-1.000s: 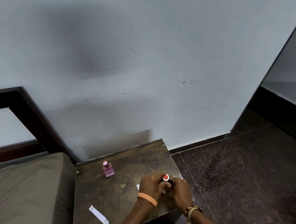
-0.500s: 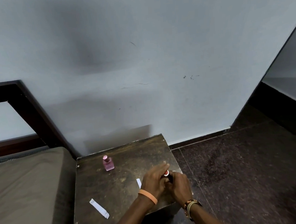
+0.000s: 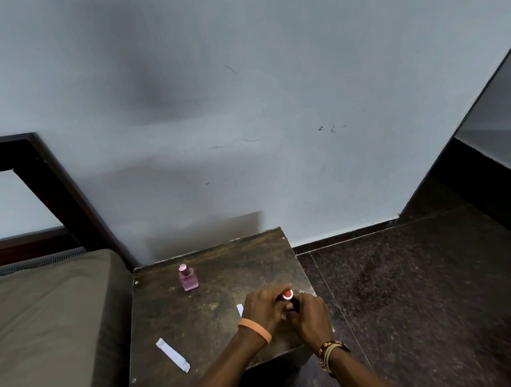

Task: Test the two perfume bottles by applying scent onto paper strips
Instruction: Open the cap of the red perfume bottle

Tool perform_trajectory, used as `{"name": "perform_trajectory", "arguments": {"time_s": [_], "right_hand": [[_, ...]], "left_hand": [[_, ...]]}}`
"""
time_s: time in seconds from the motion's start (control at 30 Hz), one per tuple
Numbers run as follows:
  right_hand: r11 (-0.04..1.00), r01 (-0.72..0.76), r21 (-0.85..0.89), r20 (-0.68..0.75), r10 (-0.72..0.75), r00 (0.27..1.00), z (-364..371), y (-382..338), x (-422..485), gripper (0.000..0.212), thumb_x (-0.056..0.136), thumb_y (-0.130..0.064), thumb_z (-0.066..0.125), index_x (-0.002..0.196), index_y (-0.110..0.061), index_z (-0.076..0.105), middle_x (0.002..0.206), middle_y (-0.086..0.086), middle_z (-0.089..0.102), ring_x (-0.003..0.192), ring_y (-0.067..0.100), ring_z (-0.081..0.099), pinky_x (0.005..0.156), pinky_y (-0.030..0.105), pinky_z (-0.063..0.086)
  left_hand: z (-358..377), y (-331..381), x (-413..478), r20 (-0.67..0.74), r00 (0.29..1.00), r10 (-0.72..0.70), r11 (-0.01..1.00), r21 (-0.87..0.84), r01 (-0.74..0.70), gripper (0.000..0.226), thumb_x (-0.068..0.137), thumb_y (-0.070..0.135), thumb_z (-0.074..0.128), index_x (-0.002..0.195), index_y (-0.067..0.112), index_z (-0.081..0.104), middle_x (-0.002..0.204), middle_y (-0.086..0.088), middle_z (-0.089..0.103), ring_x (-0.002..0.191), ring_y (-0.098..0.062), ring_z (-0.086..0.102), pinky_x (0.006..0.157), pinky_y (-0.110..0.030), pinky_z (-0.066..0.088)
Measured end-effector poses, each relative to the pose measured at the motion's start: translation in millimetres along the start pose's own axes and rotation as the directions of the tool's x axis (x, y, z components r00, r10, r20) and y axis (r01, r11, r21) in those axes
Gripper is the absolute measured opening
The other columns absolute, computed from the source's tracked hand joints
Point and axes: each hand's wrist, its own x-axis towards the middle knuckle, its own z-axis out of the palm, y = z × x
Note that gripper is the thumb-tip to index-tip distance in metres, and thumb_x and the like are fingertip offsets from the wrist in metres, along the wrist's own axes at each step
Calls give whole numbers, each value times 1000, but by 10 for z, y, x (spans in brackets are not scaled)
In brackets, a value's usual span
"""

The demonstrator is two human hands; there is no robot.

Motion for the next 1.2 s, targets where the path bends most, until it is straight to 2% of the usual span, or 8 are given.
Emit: {"name": "perform_trajectory", "arguments": {"time_s": [0.1, 0.23, 0.4, 0.6, 0.77, 0.93, 1.03, 1.2], "right_hand": [[999, 9, -47, -20, -10, 1000, -6, -25, -2, 9, 78, -18, 73, 87, -22, 73, 83, -3, 73, 74, 11, 65, 62, 18, 45], [998, -15, -54, -30, 13, 999, -20, -31, 3, 11, 82, -13, 66, 85, -23, 71, 81, -2, 73, 72, 11, 64, 60, 21, 48], [1000, 1, -24, -25, -2, 1000, 0, -21, -18, 9, 81, -14, 68, 83, -23, 71, 80, -3, 73, 72, 9, 64, 64, 24, 52], [1000, -6, -18, -21, 6, 1000, -30, -41, -21, 11, 79, -12, 70, 84, -23, 72, 79, -5, 73, 70, 7, 63, 57, 14, 42], [999, -21, -33, 2, 21, 1000, -44, -51, -14, 9, 77, -18, 74, 85, -21, 72, 83, -1, 74, 70, 9, 61, 55, 12, 37], [998, -25, -64, -18, 23, 1000, -33, -43, -9, 6, 77, -16, 72, 81, -20, 70, 81, 0, 73, 72, 14, 65, 55, 18, 42], [999, -30, -42, -6, 30, 1000, -26, -47, -4, 8, 76, -17, 74, 82, -20, 71, 81, -2, 73, 72, 12, 65, 63, 27, 52], [999, -13, -53, -9, 12, 1000, -22, -41, 4, 8, 78, -16, 71, 85, -20, 72, 81, -2, 73, 73, 12, 65, 66, 28, 54]], "left_hand": [[-5, -3, -16, -92, 995, -40, 998, -51, 35, 33, 73, 23, 78, 105, 21, 71, 102, 1, 73, 94, -9, 64, 91, -25, 50], [72, -13, -21, 18, 996, 90, 995, 34, -91, 56, 81, 13, 69, 134, 20, 51, 135, 1, 54, 125, -13, 49, 109, -22, 32], [65, -61, -7, -27, 989, 146, 988, 45, -144, 38, 76, 4, 68, 113, 15, 68, 109, -6, 71, 100, -22, 67, 89, -36, 54], [89, -59, -9, 15, 992, 129, 991, 30, -129, 50, 80, 1, 63, 127, 19, 59, 125, -4, 63, 115, -18, 59, 101, -33, 46], [9, -57, 32, 16, 990, 143, 986, 86, -144, 34, 76, 16, 53, 105, 20, 70, 99, -4, 74, 91, -25, 69, 78, -33, 54], [37, -109, 30, -27, 985, 171, 979, 116, -167, 33, 70, 15, 64, 99, 30, 70, 84, 5, 75, 74, -17, 70, 63, -26, 55], [46, -131, 35, -32, 988, 151, 982, 118, -146, 32, 74, 17, 67, 102, 32, 70, 87, 7, 75, 77, -13, 70, 68, -23, 54], [57, -95, 21, -46, 997, 70, 996, 55, -67, 35, 80, 20, 68, 113, 29, 68, 106, 4, 72, 97, -11, 67, 89, -23, 50]]}}
